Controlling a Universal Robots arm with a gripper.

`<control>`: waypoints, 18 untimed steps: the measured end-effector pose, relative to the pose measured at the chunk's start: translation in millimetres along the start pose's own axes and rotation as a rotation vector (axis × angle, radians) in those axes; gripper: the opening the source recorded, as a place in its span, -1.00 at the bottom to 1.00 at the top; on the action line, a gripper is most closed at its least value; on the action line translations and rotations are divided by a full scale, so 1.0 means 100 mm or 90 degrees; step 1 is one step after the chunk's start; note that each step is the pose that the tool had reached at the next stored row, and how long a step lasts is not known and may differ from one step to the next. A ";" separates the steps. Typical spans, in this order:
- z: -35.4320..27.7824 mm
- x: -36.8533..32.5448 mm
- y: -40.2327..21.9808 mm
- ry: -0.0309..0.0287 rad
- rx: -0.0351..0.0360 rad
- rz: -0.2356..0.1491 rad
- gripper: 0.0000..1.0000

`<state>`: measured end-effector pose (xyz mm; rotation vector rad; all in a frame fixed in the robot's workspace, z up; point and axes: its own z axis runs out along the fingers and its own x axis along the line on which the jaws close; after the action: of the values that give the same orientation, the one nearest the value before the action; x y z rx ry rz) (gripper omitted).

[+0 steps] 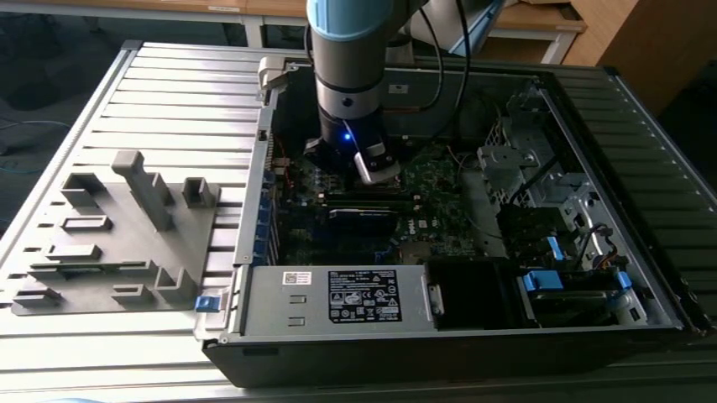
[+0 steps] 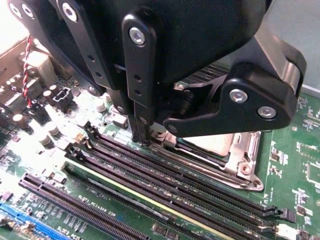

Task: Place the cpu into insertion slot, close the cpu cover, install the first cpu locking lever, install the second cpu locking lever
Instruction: 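Install the second cpu locking lever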

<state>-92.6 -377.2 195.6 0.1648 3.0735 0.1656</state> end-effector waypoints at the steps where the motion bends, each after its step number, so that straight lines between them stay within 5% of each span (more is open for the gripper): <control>1: 0.004 0.004 -0.003 0.0002 -0.0022 0.000 -0.79; 4: 0.011 0.015 -0.014 0.0006 -0.0079 0.001 -0.79; 10: -0.005 0.014 -0.014 0.0000 -0.0096 0.001 -0.79; 18: -0.208 0.001 0.006 0.0006 -0.0086 0.001 -0.79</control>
<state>-94.0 -378.8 216.3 0.1658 3.0725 0.1865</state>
